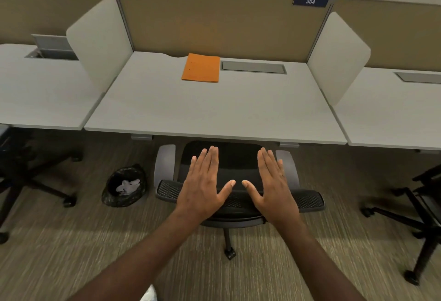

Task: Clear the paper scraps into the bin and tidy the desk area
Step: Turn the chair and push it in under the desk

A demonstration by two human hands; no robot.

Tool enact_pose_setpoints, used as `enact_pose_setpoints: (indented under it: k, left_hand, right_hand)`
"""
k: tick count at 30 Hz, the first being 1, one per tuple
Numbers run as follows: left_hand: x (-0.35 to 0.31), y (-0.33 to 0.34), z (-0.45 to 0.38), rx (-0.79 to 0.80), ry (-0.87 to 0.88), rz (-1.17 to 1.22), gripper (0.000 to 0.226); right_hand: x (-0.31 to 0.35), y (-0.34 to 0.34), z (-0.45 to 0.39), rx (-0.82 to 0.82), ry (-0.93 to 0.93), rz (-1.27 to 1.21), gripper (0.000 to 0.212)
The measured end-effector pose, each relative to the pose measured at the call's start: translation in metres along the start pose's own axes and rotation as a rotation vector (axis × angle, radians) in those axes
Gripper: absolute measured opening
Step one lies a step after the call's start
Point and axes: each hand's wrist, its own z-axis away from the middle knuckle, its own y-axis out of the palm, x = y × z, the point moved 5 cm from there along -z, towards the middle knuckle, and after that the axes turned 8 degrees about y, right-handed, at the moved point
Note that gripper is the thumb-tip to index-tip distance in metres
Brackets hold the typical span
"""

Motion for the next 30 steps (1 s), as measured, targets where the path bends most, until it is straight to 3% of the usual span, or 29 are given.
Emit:
enact_pose_setpoints:
  k: [17,30]
  left_hand:
    - [0.069,-0.008,-0.075,-0.054,0.024,-0.039,0.09]
    - [0.137,-0.016,-0.139,-0.079,0.072,-0.069,0.093]
  right_hand:
    - [0.018,0.027,-0.102,0.014,0.015,0.052,0.085]
    - [0.043,0.043,-0.181,-0.085,0.055,0.135,0.082]
